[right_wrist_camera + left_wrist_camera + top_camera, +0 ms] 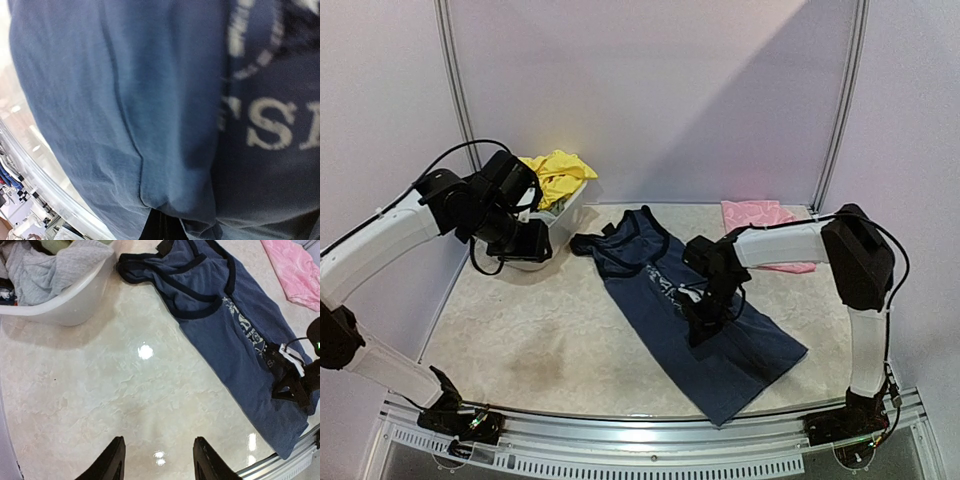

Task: Fold and stack the mixed laundry pile
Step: Rotate the rectangle-folded tank top at the center of the board, then pick up the rectangle-folded tank top from the center of the board.

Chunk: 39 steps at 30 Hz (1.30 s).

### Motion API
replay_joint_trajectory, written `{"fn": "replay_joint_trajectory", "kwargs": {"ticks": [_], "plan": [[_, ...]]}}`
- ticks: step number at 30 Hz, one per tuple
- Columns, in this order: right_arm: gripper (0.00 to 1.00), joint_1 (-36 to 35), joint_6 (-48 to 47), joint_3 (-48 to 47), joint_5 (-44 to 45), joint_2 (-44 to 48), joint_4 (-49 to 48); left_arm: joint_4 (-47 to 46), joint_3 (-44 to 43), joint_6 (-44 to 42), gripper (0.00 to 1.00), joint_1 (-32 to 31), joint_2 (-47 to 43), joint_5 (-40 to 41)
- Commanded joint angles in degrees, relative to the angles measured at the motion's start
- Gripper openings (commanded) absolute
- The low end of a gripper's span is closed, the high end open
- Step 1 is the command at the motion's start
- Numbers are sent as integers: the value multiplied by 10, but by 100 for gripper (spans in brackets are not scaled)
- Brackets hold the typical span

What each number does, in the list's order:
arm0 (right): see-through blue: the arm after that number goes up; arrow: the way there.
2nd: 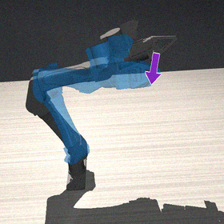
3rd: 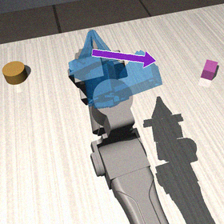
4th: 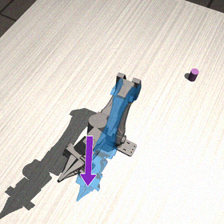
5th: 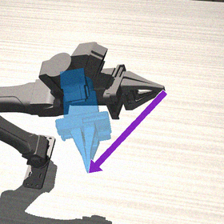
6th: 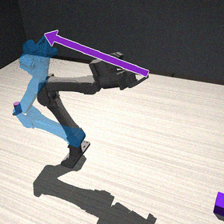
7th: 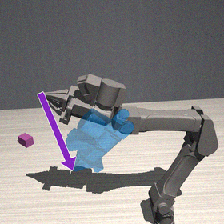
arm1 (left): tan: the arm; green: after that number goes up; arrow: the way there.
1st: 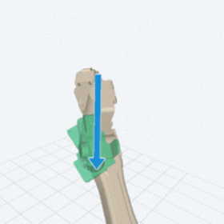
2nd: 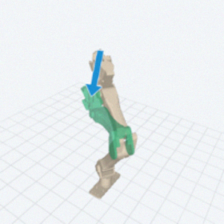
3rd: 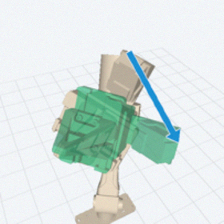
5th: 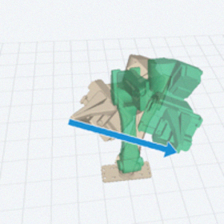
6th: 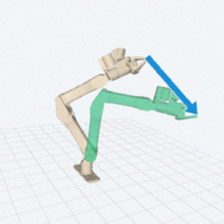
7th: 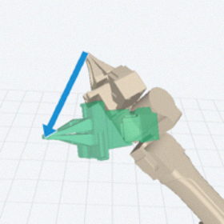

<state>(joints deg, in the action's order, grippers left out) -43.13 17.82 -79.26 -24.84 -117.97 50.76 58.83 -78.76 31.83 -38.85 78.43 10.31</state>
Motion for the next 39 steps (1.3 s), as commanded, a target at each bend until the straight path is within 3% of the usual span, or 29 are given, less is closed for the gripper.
{"fn": "replay_joint_trajectory", "kwargs": {"ticks": [1, 12, 13, 15, 16, 22, 24, 29, 39], "plan": [[0, -51, 51, -96, 13, -94, -24, 75, 3, -6, 48, -3, -44, 19], [0, -121, 170, -369, -39, -237, 11, 162, 63, -8, 50, -2, -187, 40], [0, -124, 173, -388, -40, -242, 17, 163, 70, 5, 60, -1, -197, 48], [0, -126, 176, -413, -37, -245, 25, 161, 104, 66, 95, 2, -227, 78], [0, -126, 176, -420, -31, -240, 30, 146, 126, 71, 99, 6, -244, 75], [0, -122, 146, -436, 37, -158, 88, 54, 195, 73, 100, 27, -293, 0], [0, -117, 147, -407, 57, -120, 89, 47, 189, 68, 99, 27, -278, -33], [10, -97, 181, -229, 86, 27, 45, 6, 218, 64, 81, 16, -254, -148], [26, -79, 275, 139, 120, 283, -10, -83, 301, 105, 68, -65, -213, -225]]}}
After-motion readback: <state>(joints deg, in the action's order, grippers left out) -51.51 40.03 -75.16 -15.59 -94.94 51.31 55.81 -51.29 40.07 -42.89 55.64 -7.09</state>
